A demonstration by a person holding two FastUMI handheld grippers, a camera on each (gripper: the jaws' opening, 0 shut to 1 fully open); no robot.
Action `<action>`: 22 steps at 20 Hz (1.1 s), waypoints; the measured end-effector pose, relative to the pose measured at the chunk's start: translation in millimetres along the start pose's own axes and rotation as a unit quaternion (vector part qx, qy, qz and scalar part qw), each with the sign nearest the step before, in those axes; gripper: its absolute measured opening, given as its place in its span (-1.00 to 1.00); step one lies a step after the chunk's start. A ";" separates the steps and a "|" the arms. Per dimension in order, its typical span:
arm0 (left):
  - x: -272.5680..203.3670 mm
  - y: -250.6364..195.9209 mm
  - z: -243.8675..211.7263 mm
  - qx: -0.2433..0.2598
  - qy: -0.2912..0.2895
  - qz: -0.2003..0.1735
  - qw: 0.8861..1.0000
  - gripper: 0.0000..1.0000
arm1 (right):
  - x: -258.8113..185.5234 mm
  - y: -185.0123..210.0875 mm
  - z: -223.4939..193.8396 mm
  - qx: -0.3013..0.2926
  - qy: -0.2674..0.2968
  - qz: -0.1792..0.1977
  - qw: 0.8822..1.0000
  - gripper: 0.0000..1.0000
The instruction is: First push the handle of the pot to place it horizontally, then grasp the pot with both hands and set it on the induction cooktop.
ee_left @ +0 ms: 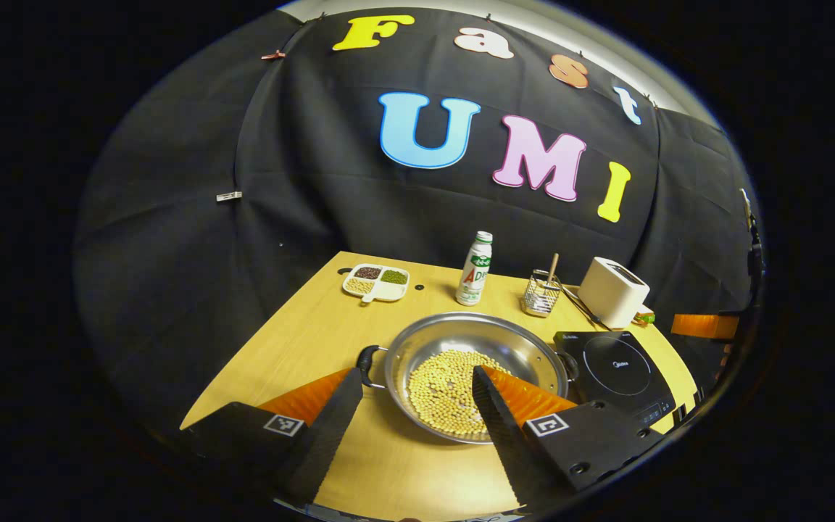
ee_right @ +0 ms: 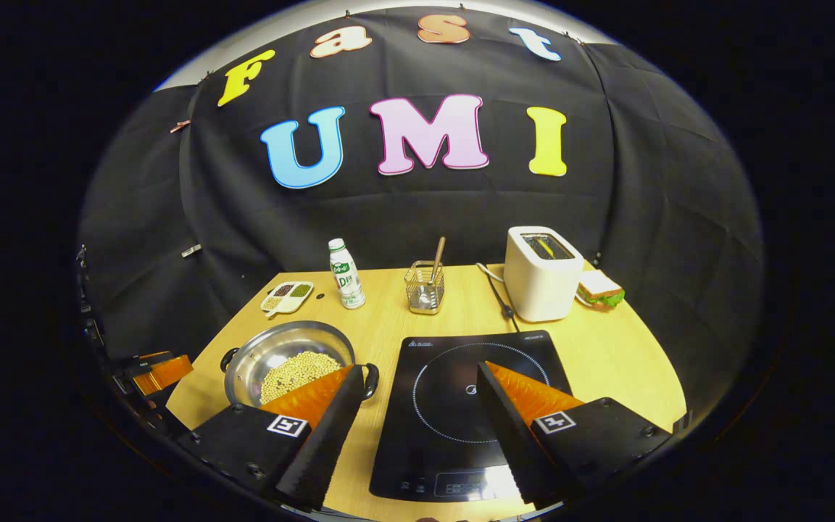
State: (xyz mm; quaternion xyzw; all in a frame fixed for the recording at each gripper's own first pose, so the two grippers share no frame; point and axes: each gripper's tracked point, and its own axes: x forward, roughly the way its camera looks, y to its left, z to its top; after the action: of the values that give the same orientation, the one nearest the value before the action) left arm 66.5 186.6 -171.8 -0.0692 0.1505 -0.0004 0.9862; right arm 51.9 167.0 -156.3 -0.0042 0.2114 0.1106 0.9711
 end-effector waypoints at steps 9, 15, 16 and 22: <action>44.5 44.8 8.5 0.024 0.004 -0.019 1.000 0.92 | 66.8 52.9 -20.2 -0.021 0.042 0.015 0.999 0.97; 78.0 46.8 -0.1 0.019 0.026 -0.037 0.999 0.91 | 126.4 74.6 -48.6 0.038 0.087 0.034 0.995 0.97; 83.8 46.8 -2.4 0.018 0.031 -0.040 0.999 0.91 | 133.4 76.8 -52.6 0.046 0.095 0.036 0.994 0.99; 114.7 47.0 -17.8 0.011 0.064 -0.054 0.996 0.91 | 165.8 83.8 -82.5 0.054 0.141 0.046 0.987 0.99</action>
State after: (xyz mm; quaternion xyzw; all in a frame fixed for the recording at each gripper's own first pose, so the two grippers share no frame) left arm 169.8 228.2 -229.1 -0.0659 0.2095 -0.0597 0.9738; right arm 146.9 279.6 -296.4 0.0423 0.3518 0.1421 0.9243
